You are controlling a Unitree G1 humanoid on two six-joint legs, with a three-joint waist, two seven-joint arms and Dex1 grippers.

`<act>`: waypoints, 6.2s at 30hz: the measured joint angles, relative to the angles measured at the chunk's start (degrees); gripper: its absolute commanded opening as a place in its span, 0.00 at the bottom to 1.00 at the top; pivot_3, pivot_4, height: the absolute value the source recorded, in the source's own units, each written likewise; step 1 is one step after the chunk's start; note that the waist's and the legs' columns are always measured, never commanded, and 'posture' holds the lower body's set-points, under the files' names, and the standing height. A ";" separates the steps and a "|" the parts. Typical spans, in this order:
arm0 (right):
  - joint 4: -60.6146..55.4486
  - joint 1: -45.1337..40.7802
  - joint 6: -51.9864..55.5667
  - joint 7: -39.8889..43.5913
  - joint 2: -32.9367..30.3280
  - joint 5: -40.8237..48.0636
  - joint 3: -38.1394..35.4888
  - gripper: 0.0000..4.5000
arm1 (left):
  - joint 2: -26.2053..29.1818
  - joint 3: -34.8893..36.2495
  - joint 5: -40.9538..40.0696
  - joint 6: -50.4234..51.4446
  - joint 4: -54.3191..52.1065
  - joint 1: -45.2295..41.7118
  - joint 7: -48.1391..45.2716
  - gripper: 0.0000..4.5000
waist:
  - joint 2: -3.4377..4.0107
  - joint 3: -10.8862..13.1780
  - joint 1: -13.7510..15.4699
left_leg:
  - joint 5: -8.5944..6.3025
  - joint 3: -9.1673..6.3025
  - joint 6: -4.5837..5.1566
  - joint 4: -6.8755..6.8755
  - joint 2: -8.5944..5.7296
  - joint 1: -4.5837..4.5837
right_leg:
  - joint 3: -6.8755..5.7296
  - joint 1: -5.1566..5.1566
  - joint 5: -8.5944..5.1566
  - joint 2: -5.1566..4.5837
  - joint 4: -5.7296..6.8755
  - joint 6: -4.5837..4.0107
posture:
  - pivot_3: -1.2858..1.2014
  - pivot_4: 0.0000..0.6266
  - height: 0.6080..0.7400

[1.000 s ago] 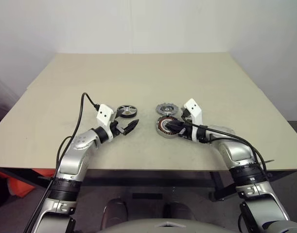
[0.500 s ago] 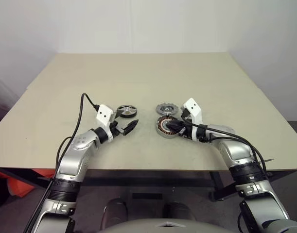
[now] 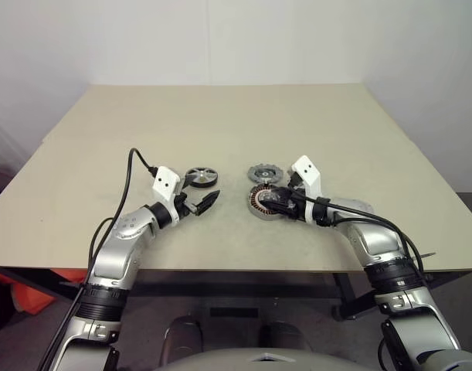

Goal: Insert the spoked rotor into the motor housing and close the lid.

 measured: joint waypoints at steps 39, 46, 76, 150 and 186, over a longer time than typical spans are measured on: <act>-2.43 -0.83 1.44 -1.39 0.31 1.45 -2.53 0.01 | -2.85 5.08 -3.34 2.93 -0.90 0.44 5.70 1.00 | -0.01 -0.02 -0.05 | 0.03 0.00 -0.05 0.00 0.01 0.16 | -0.01 0.14 0.00 0.01 0.04 -0.01 | 0.52 0.00 1.00; -2.68 -1.24 1.46 -2.21 0.60 1.88 -3.33 0.01 | -7.65 13.94 -9.91 15.87 2.47 -1.36 16.56 1.00 | -0.01 -0.01 0.01 | 0.03 0.00 -0.05 0.02 -0.01 0.14 | -0.01 0.14 0.00 0.01 0.05 -0.01 | 0.52 0.00 1.00; -2.97 -1.23 1.37 -2.96 1.25 2.06 -3.33 0.00 | -17.47 31.20 -24.95 23.10 32.59 -22.42 27.77 0.55 | -0.08 -0.02 0.77 | -0.06 -0.06 0.14 0.10 -0.17 -0.02 | -0.09 0.27 0.02 -0.17 -0.14 0.03 | 0.52 0.00 1.00; 2.70 2.07 2.74 -19.74 -5.33 -11.75 -5.77 0.00 | -24.75 20.18 -26.81 35.18 47.14 -30.33 5.69 0.12 | -0.48 0.17 0.31 | -0.21 -0.06 0.58 0.07 -0.84 -0.14 | -0.08 0.23 -0.07 -0.80 -0.12 0.36 | 0.52 0.00 1.00; -9.76 8.14 5.04 -4.33 -5.98 3.01 -8.53 0.00 | -7.63 0.45 -8.35 17.86 9.56 -10.12 0.10 0.45 | -0.40 0.22 0.21 | -0.18 -0.05 0.56 0.04 -0.77 -0.06 | -0.12 0.26 -0.09 -0.87 -0.12 0.45 | 0.52 0.00 1.00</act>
